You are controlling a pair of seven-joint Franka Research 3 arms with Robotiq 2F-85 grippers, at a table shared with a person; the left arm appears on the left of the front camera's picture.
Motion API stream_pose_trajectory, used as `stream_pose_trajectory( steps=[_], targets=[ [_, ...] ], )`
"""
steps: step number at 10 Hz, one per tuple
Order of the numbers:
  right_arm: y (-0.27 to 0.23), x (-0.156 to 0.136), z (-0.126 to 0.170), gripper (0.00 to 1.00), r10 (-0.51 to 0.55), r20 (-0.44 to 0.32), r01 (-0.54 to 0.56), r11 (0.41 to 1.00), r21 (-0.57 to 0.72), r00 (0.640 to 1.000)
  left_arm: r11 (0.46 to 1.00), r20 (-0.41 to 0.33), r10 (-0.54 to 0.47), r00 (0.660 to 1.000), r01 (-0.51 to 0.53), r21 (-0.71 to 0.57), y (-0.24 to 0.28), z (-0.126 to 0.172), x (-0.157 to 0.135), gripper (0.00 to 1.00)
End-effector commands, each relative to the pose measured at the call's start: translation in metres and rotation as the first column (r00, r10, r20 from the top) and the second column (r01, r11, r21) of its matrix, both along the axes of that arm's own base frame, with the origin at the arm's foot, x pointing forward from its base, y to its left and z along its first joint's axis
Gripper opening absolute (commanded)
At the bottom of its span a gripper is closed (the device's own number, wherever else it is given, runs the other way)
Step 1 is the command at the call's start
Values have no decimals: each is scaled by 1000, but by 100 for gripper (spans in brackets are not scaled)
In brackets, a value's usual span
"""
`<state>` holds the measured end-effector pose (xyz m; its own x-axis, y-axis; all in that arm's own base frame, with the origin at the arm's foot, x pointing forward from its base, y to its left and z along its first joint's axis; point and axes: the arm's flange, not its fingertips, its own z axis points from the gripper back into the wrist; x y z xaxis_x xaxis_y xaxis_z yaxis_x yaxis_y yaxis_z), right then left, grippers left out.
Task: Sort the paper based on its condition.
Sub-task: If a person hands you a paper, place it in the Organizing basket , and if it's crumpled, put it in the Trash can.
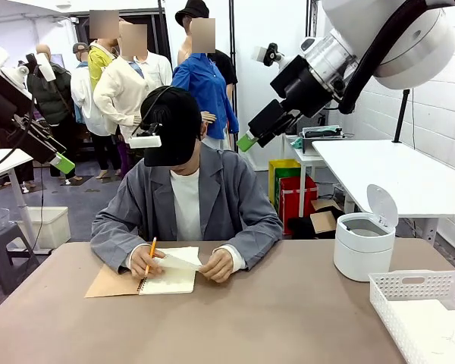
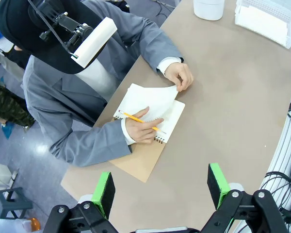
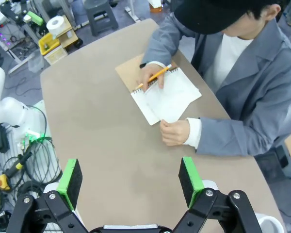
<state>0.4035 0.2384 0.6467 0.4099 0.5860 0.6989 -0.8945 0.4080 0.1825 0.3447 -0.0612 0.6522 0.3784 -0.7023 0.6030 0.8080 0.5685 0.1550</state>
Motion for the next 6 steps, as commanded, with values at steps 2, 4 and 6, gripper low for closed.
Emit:
stream_pose_trajectory(
  steps=[2, 4, 6],
  targets=[
    [7, -13, 12, 100, -24, -1, 24, 1000, -9, 1000, 1000, -2, 0, 1000, 0, -2, 1, 0, 0, 100],
    [12, -18, 15, 100, -7, -3, 7, 1000, -14, 1000, 1000, -2, 0, 1000, 0, -2, 1, 0, 0, 100],
    [14, -17, 14, 100, -1, -4, 0, 999, -35, 1000, 1000, -2, 0, 1000, 0, -2, 1, 0, 0, 100]
  ],
)
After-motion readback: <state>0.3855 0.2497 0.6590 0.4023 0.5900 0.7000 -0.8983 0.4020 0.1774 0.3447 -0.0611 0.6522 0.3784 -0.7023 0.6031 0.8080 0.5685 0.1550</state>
